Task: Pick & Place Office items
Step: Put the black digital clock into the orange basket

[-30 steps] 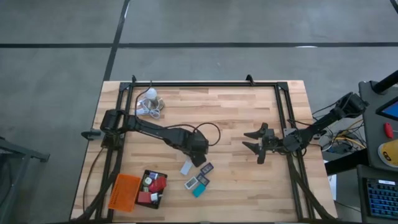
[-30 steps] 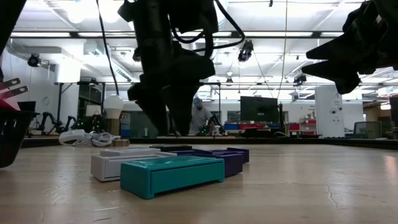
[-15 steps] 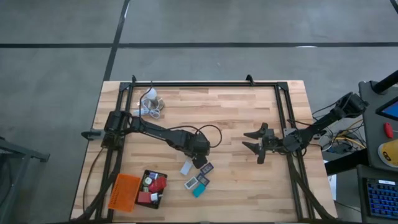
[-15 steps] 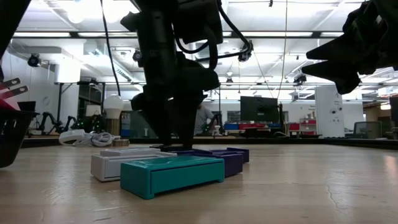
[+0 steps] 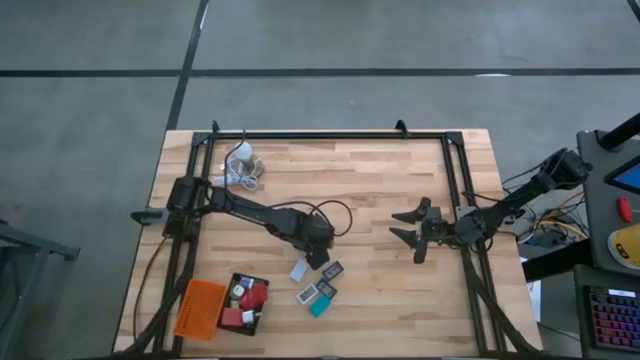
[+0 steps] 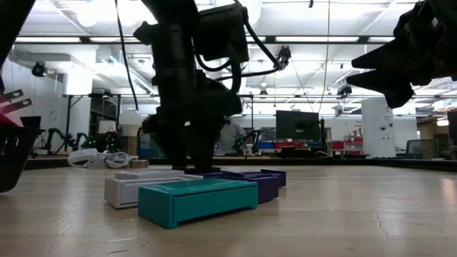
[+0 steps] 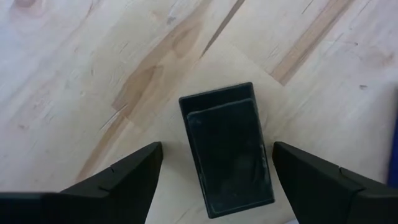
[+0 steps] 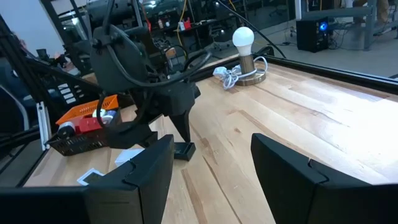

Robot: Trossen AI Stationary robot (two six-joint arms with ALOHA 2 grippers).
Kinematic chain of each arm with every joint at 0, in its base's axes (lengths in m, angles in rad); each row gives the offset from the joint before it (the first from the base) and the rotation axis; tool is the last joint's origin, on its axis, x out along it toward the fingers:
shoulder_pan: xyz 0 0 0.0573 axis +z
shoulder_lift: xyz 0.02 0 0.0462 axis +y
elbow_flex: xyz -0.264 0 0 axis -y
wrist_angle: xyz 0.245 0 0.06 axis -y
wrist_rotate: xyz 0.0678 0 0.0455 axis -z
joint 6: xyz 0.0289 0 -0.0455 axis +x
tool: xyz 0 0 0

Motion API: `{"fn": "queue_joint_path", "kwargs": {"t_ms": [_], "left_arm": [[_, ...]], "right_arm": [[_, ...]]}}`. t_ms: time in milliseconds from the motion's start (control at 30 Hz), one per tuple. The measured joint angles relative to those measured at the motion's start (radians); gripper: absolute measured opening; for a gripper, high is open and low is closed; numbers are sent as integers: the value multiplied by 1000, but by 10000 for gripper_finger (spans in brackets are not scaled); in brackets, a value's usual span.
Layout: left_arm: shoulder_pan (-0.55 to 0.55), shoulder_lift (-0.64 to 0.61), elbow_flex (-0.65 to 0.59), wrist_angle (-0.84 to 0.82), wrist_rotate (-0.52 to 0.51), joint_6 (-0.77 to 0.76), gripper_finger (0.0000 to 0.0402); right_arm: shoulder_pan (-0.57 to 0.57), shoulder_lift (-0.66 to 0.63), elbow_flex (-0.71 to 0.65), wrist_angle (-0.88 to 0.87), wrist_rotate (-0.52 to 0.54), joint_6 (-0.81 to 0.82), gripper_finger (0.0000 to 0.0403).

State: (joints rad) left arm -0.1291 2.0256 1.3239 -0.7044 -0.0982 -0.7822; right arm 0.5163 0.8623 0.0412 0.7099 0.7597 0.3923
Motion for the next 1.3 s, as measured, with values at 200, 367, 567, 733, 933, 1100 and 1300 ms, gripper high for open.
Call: {"fn": "queue_joint_path", "kwargs": {"t_ms": [200,367,567,733,933,1100,1300], "left_arm": [[3,-2,-10,17,5,5,309],[4,-2,-12,17,5,8,273],[5,-2,-13,17,4,11,197],[5,-2,-13,28,5,12,152],[4,-3,-12,35,9,24,160],[3,-14,-12,61,13,24,156],[3,-50,2,47,8,-63,156]], "right_arm": [[0,1,0,1,0,0,210],[0,1,0,1,0,0,210],[0,1,0,1,0,0,210],[0,1,0,1,0,0,210],[0,1,0,1,0,0,210],[0,1,0,1,0,0,210],[0,1,0,0,0,0,210]]}}
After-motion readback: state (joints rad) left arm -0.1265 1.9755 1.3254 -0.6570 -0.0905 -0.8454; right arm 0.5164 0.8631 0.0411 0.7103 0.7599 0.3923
